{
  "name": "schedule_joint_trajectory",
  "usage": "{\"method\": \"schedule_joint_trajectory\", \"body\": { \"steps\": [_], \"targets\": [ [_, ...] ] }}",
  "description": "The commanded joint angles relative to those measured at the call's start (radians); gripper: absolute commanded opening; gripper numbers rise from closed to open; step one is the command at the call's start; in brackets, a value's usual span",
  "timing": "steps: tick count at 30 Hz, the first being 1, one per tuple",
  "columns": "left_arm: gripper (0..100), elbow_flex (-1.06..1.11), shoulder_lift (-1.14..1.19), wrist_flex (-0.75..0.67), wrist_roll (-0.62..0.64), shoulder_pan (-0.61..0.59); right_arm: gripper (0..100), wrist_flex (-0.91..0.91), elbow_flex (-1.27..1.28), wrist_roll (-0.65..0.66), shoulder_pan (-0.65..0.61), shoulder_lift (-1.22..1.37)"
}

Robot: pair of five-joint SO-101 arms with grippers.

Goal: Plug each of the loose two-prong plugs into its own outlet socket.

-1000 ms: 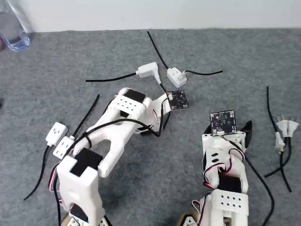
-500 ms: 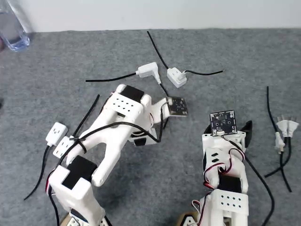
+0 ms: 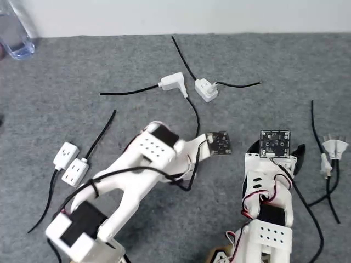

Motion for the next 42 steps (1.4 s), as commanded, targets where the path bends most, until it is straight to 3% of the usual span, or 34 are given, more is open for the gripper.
{"method": "schedule_joint_trajectory", "body": {
  "steps": [1,14,18,35,42],
  "targets": [
    [1,0.076,-0.081,-0.084,0.014,0.000,36.8,-0.021,-0.012,-0.011,0.010,-0.002],
    [1,0.225,-0.084,-0.247,0.009,0.002,36.8,-0.021,-0.012,-0.011,0.010,-0.002],
    [1,0.239,-0.083,-0.250,-0.051,0.002,36.8,-0.021,-0.012,-0.011,0.008,-0.002],
    [2,0.286,-0.084,-0.245,-0.094,0.003,36.8,-0.021,-0.012,-0.011,0.008,-0.002],
    [26,0.262,-0.095,-0.198,-0.091,0.000,36.8,-0.021,-0.012,-0.011,0.008,-0.002]
  ]
}}
